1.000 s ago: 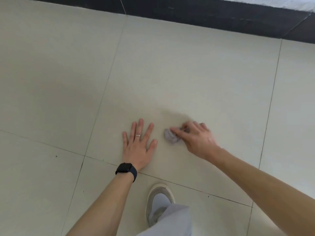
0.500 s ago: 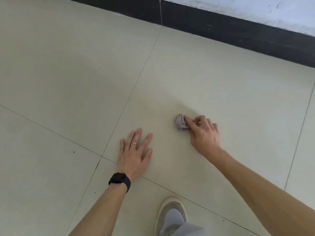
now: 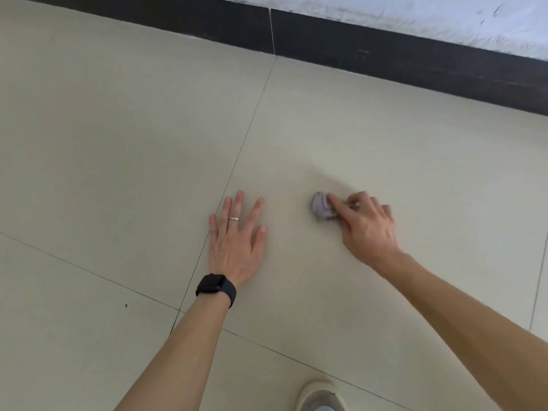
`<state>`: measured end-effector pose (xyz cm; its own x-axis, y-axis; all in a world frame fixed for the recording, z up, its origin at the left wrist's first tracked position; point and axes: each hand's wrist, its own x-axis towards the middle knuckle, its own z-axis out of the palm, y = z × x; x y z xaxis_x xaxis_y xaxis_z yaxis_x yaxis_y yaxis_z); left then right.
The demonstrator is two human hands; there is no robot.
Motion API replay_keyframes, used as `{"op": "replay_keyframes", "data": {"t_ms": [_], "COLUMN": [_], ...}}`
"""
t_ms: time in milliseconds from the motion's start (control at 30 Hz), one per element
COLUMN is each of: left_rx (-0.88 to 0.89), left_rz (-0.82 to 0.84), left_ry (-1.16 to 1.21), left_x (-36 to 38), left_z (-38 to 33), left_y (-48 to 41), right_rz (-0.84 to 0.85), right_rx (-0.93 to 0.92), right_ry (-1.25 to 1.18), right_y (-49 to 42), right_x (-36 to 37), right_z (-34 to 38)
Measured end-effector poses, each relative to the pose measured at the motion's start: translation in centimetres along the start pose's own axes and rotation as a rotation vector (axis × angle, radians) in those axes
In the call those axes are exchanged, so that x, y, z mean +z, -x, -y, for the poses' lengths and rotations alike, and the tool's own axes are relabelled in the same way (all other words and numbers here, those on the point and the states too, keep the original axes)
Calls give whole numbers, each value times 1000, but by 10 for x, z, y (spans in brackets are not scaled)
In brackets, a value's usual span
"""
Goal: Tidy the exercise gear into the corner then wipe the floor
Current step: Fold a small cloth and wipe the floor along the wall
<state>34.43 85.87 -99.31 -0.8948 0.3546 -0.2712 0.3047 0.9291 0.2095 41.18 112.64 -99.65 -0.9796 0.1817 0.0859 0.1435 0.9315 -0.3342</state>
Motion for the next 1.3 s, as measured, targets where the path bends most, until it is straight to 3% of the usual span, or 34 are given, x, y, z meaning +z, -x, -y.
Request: {"op": "replay_keyframes", "data": {"t_ms": [67, 100, 133, 167, 300, 367, 433, 567, 600, 633, 700, 800, 867, 933, 1033, 1067, 1100, 1133, 1167, 1267, 1300], "left_rx": [38, 58, 74, 80, 66, 47, 38, 32, 27, 25, 18, 24, 30, 33, 38, 43, 49, 52, 54, 48, 53], "left_rz": [-12, -16, -18, -21, 1, 9, 22, 45, 54, 62, 86, 82, 78, 76, 54, 40, 29, 27, 25, 26, 32], "left_ry": [-21, -32, -39, -41, -29, -55, -80, -87, -80, -80, -89, -98, -87, -81, -77, -83, -92, -97, -97, -102, -104], "left_x": [-1, -1, -1, -2, -5, -5, -4, -6, -7, -8, -8, -11, -10, -8, -4, -2, -1, -1, -1, -3, -3], "left_z": [-13, -22, -30, -38, -51, -50, -49, -49, -48, -48, -48, -50, -48, -47, -45, -45, -45, -44, -44, -45, -47], "left_y": [-25, -41, -57, -74, -122, -129, -132, -131, -132, -132, -132, -133, -133, -133, -134, -134, -134, -134, -134, -134, -135], "right_rz": [-66, -90, -108, -107, 154, 151, 3, -181, -196, -212, -142, 139, 121, -16, -286, -316, -288, -234, -206, 4, 58], "right_rx": [407, 542, 562, 468, -297, -337, -61, 805, 933, 930, 612, -13, -148, 122, 989, 1198, 1281, 1215, 1033, 286, 145], "right_ry": [-5, -10, -15, -36, -22, 4, 38, -14, -38, -49, -64, -79, -65, 53, 43, 10, 10, 23, 35, -6, -38], "right_y": [-26, -29, -24, -14, 43, 21, -13, -91, -105, -113, -107, -72, -81, -104, -154, -172, -189, -203, -214, -216, -216], "right_x": [-6, -7, -6, -3, 0, -13, -23, -46, -44, -39, -15, 5, -3, -12, -27, -24, -16, -7, 3, 27, 28], "right_z": [-26, -27, -21, -10, 12, -25, -75, -141, -131, -111, -52, 14, -14, -65, -124, -121, -106, -83, -55, 13, 13]}}
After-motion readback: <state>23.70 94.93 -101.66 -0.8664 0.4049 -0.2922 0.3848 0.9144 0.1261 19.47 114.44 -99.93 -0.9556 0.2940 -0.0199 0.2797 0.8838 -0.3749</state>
